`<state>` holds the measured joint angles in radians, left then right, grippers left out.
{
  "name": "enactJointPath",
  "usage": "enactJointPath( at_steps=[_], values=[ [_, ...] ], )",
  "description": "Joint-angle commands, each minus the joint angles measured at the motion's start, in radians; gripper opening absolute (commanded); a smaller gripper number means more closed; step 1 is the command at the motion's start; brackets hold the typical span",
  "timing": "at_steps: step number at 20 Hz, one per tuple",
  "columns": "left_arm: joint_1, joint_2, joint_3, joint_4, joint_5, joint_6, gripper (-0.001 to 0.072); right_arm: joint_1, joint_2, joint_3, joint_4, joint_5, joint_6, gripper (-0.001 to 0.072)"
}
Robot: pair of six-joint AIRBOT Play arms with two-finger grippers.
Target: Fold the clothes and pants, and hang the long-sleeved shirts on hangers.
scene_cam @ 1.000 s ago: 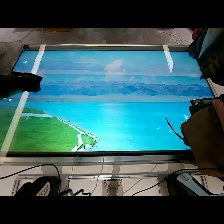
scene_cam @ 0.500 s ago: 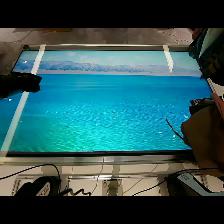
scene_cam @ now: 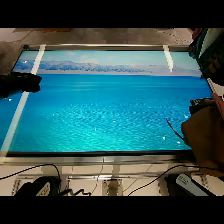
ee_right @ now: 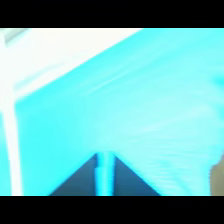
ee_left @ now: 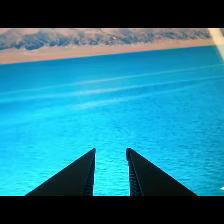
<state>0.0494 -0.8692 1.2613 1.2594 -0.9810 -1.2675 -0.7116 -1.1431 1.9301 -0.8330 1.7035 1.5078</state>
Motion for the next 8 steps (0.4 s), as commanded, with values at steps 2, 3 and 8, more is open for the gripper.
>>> enactJointPath(
  at_steps=[2, 3, 8],
  values=[
    [0.001, 0.001, 0.0, 0.0, 0.0, 0.0, 0.022, 0.426, -0.04, -0.001, -0.374, 0.003, -0.08, 0.0037],
    [0.001, 0.001, 0.0, 0.0, 0.0, 0.0, 0.022, 0.497, -0.062, -0.001, -0.544, 0.02, -0.01, 0.0037],
    [0.001, 0.001, 0.0, 0.0, 0.0, 0.0, 0.022, 0.622, -0.155, -0.001, -0.66, 0.098, 0.098, 0.0038]
  ],
)
